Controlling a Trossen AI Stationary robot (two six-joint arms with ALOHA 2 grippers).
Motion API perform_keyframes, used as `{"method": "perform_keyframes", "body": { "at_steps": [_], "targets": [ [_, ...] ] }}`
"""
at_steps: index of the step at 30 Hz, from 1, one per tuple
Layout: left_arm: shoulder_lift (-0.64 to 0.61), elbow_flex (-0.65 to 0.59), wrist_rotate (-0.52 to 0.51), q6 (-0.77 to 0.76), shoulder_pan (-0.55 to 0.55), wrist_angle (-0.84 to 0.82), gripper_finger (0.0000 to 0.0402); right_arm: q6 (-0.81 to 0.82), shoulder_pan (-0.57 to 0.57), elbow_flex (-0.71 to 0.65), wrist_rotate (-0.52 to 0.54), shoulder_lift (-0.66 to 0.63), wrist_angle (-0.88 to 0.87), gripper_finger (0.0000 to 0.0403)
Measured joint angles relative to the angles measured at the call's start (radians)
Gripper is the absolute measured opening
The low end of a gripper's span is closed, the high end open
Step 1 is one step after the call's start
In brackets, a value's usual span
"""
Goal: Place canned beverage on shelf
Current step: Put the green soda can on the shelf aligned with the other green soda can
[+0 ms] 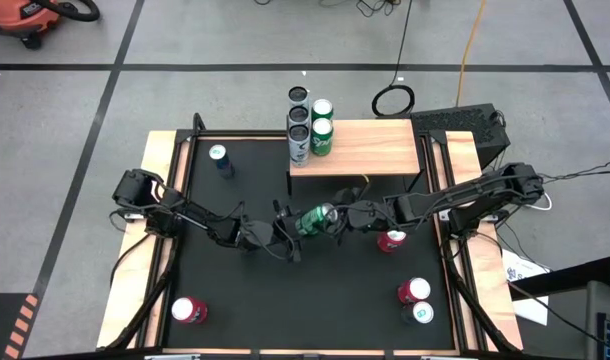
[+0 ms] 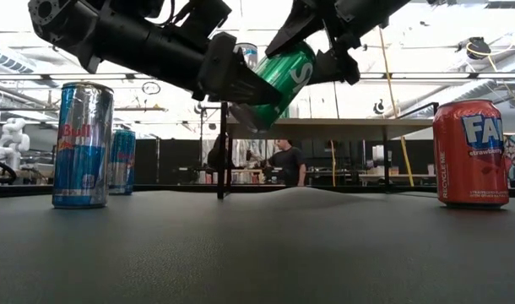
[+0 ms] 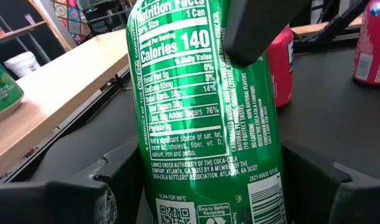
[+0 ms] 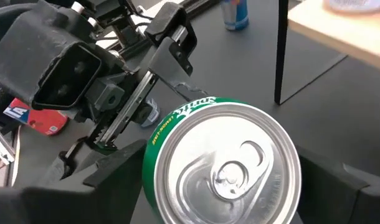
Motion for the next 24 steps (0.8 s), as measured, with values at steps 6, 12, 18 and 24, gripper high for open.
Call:
{"method": "perform_keyframes", "body": {
  "at_steps": [6, 12, 18, 24],
  "targets": [
    [-0.001, 0.000, -0.001, -0.002, -0.001, 0.021, 0.0284, -0.032, 0.000, 0.001, 0.010, -0.015, -0.002, 0.0329],
    [-0.002, 0.000, 0.019, -0.032, 0.000, 0.024, 0.0283, -0.120, 0.001, 0.001, 0.019, -0.033, -0.008, 0.0329],
    [0.000, -0.022, 0.079, -0.055, -0.004, 0.048, 0.0283, -0.227, 0.002, 0.001, 0.034, -0.070, 0.001, 0.0329],
    [-0.010, -0.042, 0.091, -0.080, 0.000, 0.077, 0.0283, -0.311, 0.003, 0.002, -0.014, -0.135, -0.006, 0.0329]
  ]
}}
